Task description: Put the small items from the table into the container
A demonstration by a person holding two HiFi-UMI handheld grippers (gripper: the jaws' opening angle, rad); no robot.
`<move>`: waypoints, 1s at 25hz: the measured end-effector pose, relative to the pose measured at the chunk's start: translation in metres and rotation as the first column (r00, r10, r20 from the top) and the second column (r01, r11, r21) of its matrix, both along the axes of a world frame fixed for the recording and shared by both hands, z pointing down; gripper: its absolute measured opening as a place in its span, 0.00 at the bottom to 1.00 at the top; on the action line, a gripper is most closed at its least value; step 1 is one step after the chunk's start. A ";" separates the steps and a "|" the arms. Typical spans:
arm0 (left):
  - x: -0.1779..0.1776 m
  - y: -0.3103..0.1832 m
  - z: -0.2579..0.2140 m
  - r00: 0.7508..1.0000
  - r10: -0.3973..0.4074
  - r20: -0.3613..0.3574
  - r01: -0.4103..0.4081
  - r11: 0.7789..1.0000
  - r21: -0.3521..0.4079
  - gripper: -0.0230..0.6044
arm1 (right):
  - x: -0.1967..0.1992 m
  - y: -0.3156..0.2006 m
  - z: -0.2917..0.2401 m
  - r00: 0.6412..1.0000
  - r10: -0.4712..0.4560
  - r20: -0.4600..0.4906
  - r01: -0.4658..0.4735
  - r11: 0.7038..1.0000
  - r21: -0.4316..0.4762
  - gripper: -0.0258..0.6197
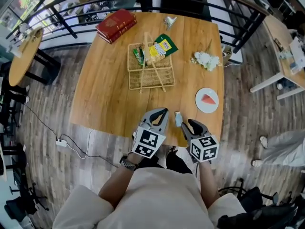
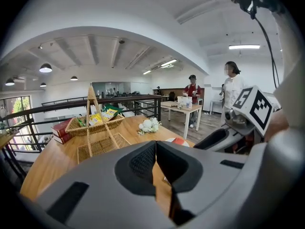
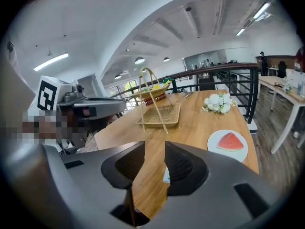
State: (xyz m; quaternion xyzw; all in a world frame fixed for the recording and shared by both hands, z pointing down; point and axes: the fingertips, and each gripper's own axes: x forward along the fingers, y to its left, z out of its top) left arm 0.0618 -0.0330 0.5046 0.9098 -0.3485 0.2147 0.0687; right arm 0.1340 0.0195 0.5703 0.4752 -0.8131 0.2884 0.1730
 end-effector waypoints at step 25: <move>-0.022 -0.006 0.100 0.988 -0.058 0.142 0.085 0.977 -0.195 0.05 | -0.001 -0.011 0.141 0.982 -0.054 -0.180 0.011 0.973 -0.230 0.30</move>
